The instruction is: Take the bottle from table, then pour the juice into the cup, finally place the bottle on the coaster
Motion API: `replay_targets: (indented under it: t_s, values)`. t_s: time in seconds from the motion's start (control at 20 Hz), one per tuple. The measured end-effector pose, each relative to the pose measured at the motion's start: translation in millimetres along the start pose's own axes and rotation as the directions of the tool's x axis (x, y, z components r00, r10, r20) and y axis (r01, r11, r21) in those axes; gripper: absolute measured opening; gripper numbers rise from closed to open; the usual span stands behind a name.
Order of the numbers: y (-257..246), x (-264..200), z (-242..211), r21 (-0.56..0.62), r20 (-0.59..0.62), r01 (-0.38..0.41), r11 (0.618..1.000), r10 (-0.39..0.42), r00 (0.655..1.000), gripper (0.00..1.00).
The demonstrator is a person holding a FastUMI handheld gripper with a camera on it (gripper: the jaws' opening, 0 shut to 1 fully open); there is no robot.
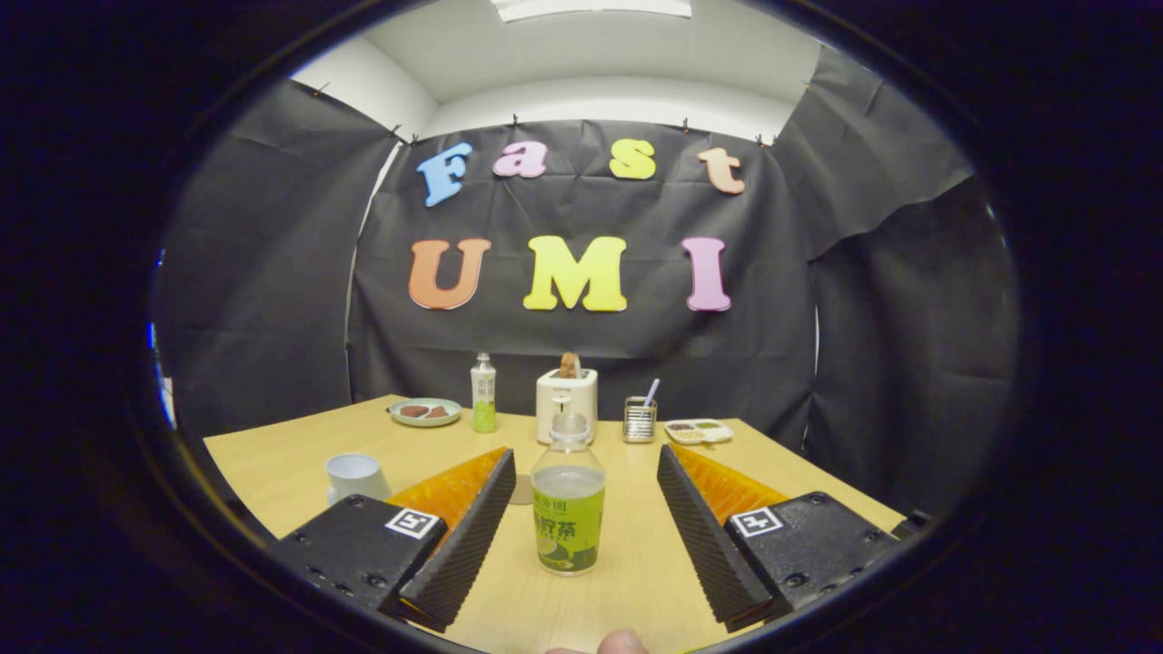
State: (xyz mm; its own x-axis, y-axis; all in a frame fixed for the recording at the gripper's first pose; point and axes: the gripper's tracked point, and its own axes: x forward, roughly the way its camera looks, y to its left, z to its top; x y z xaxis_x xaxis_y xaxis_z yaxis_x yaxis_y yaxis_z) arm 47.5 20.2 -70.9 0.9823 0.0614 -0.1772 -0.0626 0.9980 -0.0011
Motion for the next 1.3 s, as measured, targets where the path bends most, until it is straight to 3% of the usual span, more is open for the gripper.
replay_targets:
  t_s: [0.35, 0.9, 1.3]
  values:
    - [6.6, 39.2, -47.5, 0.03, -0.141, -0.015, 0.999, 0.019, 0.99, 1.0]
    - [19.4, 80.0, -85.0, 0.044, -0.265, -0.002, 0.999, 0.013, 0.964, 1.0]
    - [28.0, 84.9, -85.8, 0.052, -0.279, -0.029, 0.998, 0.043, 0.959, 0.81]
